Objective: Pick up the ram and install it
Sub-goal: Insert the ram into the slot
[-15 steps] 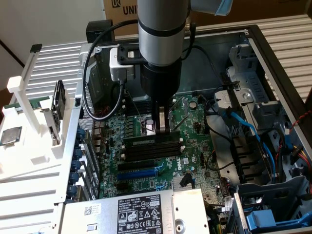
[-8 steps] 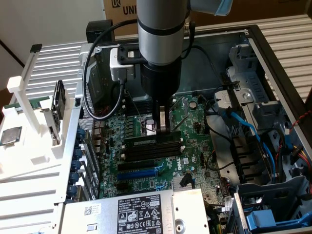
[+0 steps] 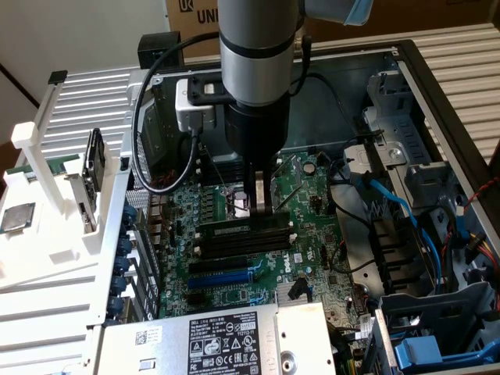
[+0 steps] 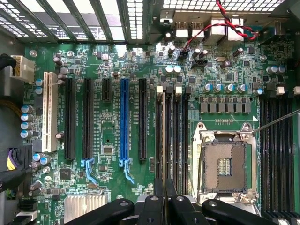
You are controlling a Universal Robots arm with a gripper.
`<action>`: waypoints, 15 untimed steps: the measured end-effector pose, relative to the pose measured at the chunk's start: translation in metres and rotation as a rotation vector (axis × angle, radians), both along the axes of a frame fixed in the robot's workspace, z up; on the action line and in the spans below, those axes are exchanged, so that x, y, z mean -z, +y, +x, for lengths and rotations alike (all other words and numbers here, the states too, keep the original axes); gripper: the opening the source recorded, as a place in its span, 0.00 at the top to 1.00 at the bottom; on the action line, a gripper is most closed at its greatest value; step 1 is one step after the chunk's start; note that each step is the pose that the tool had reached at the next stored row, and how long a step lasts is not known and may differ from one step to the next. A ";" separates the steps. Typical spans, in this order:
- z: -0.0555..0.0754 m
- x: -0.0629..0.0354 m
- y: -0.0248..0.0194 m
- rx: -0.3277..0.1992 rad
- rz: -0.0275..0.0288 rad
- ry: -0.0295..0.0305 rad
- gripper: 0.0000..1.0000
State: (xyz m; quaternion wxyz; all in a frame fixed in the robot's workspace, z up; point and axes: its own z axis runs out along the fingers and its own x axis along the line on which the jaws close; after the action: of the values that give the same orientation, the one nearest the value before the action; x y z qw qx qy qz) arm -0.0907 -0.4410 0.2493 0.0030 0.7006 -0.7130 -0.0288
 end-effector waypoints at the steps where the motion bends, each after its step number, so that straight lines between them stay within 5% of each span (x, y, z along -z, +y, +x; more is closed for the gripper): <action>1: 0.000 0.0000 0.0000 0.000 -0.0004 -0.0001 0.87; 15: -0.001 0.0044 -0.0003 0.000 -0.0005 -0.0052 0.87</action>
State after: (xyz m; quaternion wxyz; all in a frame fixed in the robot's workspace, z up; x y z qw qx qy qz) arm -0.0917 -0.4412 0.2449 0.0013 0.7006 -0.7131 -0.0268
